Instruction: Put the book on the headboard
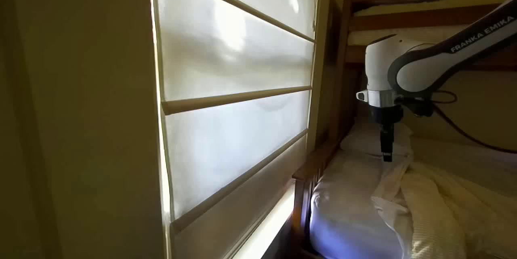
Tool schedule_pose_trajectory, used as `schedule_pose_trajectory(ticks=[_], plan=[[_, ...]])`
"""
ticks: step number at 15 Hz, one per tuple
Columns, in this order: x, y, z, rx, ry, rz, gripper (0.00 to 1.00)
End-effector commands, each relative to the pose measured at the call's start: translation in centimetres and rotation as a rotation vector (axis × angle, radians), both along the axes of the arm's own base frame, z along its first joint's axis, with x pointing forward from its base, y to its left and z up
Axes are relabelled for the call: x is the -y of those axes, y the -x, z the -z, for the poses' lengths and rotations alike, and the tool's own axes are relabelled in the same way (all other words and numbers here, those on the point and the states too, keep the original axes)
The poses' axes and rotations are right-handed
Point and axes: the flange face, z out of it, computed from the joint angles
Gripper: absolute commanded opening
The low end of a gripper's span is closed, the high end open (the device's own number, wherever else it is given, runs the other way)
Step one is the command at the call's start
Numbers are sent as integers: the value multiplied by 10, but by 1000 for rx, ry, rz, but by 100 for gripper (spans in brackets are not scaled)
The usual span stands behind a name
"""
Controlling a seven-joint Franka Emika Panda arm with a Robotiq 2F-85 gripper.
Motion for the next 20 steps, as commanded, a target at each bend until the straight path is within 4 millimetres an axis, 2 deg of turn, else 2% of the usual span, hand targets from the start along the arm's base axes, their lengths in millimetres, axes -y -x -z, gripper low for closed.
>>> schedule_pose_trajectory(ticks=[1, 10, 16, 20], plan=[[0, 0, 0, -1, 0, 0, 100], [0, 0, 0, -1, 0, 0, 100], [-29, -13, 49, -51, -73, -81, 100], [-48, -22, 83, 32, -135, -76, 100]])
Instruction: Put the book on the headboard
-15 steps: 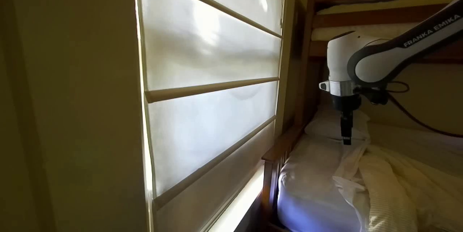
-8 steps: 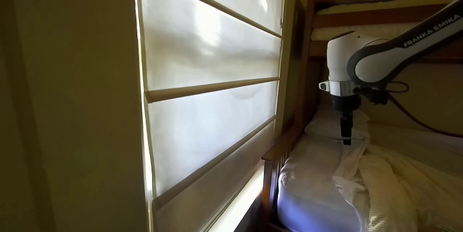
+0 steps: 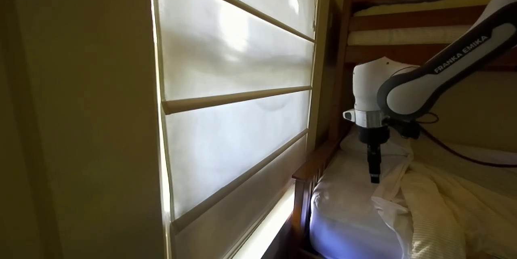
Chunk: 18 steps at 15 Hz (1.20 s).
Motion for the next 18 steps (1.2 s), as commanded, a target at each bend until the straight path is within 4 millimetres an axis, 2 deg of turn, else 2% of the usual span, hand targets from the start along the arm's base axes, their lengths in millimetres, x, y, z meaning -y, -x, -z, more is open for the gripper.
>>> schedule_pose_trajectory(ticks=[1, 5, 6, 8, 10, 14, 18], plan=[[-17, -7, 31, 70, -93, 23, 100], [-49, -7, 62, 46, -180, 62, 100], [-35, -10, 49, 57, -153, 48, 100], [-46, -9, 59, 34, -163, 43, 100], [-47, -9, 62, 31, -163, 44, 100], [-66, -10, 86, -10, -204, 97, 100], [-88, 1, 106, -62, -239, 188, 100]])
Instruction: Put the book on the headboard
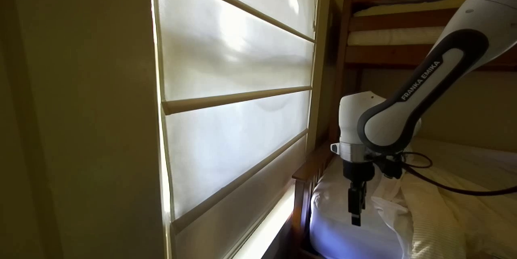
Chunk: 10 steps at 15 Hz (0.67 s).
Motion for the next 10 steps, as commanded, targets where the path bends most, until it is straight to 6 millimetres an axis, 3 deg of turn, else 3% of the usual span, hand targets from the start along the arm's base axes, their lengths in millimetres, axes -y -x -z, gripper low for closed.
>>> schedule_pose_trajectory(ticks=[1, 10], plan=[[-24, 7, 21, -41, -35, 90, 100], [-77, 18, 89, -221, -102, 166, 100]])
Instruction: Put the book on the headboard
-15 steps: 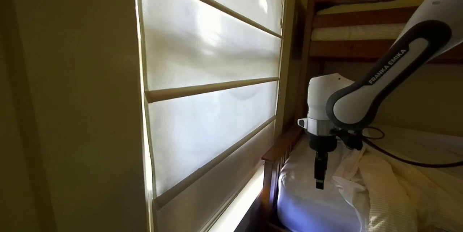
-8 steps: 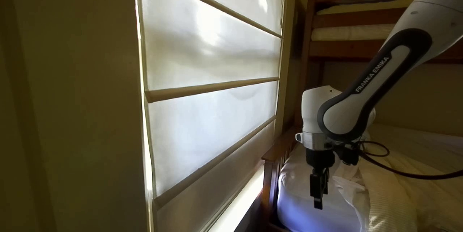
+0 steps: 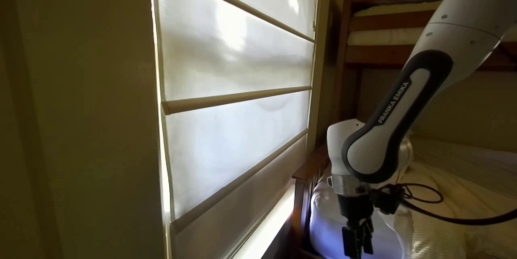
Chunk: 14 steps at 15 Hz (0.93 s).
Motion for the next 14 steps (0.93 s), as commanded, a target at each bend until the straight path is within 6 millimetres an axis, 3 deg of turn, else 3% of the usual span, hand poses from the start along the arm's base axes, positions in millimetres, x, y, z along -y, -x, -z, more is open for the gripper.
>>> schedule_pose_trajectory(ticks=[1, 5, 10, 11, 14], plan=[[-18, -2, 30, -62, -34, 43, 100], [-38, 1, 65, -92, -69, 67, 100], [-79, 9, 112, -108, -112, -58, 100], [-66, 11, 90, -86, -84, -19, 100], [-79, 14, 109, -117, -101, -41, 100]])
